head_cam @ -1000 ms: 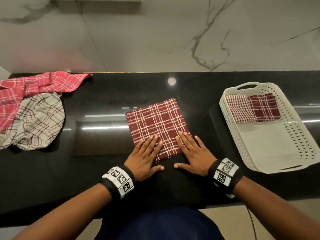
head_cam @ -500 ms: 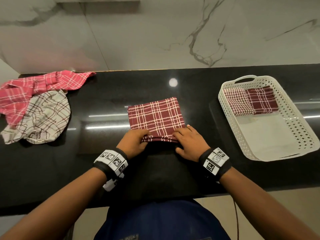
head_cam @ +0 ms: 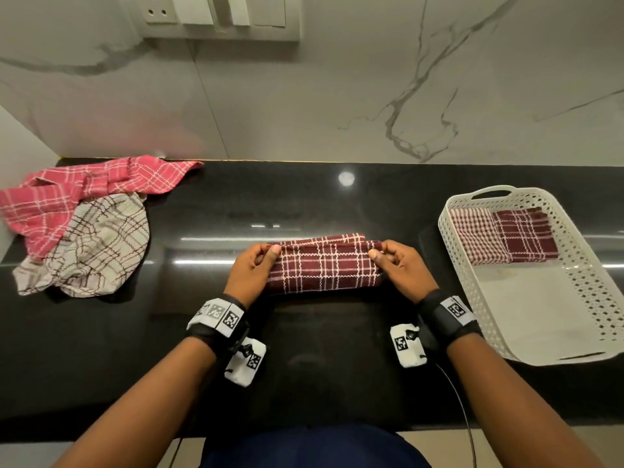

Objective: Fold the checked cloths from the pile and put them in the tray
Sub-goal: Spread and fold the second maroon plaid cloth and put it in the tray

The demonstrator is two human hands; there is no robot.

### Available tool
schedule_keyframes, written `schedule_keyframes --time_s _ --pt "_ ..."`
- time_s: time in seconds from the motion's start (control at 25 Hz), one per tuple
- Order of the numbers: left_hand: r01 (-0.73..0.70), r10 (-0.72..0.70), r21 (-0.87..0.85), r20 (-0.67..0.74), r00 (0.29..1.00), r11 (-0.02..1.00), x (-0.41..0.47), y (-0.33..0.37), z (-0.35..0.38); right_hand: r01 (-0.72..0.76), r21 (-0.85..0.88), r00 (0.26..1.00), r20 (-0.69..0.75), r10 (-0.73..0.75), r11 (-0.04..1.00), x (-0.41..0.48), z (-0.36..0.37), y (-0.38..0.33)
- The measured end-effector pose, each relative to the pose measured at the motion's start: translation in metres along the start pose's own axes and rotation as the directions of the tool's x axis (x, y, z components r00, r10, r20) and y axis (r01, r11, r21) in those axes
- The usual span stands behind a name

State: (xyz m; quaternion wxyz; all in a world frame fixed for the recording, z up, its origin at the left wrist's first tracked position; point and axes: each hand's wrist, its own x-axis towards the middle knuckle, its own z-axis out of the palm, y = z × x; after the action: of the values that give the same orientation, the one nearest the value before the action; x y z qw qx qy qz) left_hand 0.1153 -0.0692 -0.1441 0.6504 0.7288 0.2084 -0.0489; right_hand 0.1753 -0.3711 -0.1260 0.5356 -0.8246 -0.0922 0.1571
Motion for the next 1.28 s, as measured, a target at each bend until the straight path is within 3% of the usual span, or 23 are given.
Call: schedule_keyframes --time_s 0.12,0.2,0.44,0.68,0.72,0.8,0.88,0.92,0.96,1.0,1.04,1.12,1.2,1.28 --pt "0.034 0.005 0.346 -0.111 0.994 0.938 0.021 -0.006 0.012 -0.062 -0.091 0.998 0.006 0.063 0.994 0.022 0.007 0.009" --pt "0.063 0.010 0.457 -0.157 0.988 0.887 0.028 -0.009 0.014 -0.084 -0.237 0.996 -0.011 0.084 0.968 0.034 0.009 0.009" --pt "0.041 0.084 0.586 -0.185 0.979 0.809 0.037 -0.008 0.012 -0.142 -0.280 0.990 -0.059 0.130 0.950 0.053 0.014 0.012" --pt "0.164 -0.002 0.636 -0.247 0.969 0.754 0.043 0.004 0.016 -0.301 -0.359 0.952 -0.168 0.256 0.884 0.056 0.018 0.003" --pt "0.199 -0.012 0.669 -0.272 0.962 0.716 0.040 0.007 0.014 -0.307 -0.413 0.948 -0.207 0.241 0.857 0.053 0.018 -0.001" --pt "0.180 0.105 0.736 -0.323 0.941 0.653 0.029 0.012 0.010 -0.179 -0.584 0.967 -0.255 0.030 0.792 0.042 0.022 -0.007" --pt "-0.103 0.412 0.786 -0.203 0.888 0.609 0.015 0.015 0.016 0.114 -0.665 0.966 -0.099 -0.239 0.738 0.033 0.036 -0.012" --pt "-0.287 0.518 0.796 -0.039 0.854 0.533 0.010 0.017 0.023 0.235 -0.657 0.960 0.040 -0.279 0.716 0.032 0.047 -0.016" --pt "-0.430 0.536 0.791 0.156 0.829 0.435 0.008 0.017 0.031 0.298 -0.654 0.954 0.176 -0.242 0.696 0.034 0.060 -0.020" --pt "-0.500 0.466 0.793 0.316 0.826 0.348 0.008 0.015 0.038 0.314 -0.677 0.946 0.281 -0.161 0.665 0.037 0.072 -0.022" --pt "-0.496 0.335 0.818 0.398 0.854 0.292 0.009 0.012 0.042 0.312 -0.712 0.935 0.347 -0.070 0.630 0.041 0.080 -0.022" --pt "-0.405 0.131 0.890 0.384 0.914 0.211 0.012 -0.007 0.036 0.283 -0.779 0.920 0.386 0.072 0.560 0.043 0.087 -0.015" --pt "-0.356 0.084 0.922 0.347 0.934 0.155 0.011 -0.028 0.028 0.272 -0.813 0.913 0.387 0.130 0.515 0.038 0.083 0.000" --pt "-0.315 0.078 0.932 0.306 0.949 0.178 0.008 -0.039 0.027 0.269 -0.826 0.915 0.379 0.135 0.495 0.032 0.075 0.010"
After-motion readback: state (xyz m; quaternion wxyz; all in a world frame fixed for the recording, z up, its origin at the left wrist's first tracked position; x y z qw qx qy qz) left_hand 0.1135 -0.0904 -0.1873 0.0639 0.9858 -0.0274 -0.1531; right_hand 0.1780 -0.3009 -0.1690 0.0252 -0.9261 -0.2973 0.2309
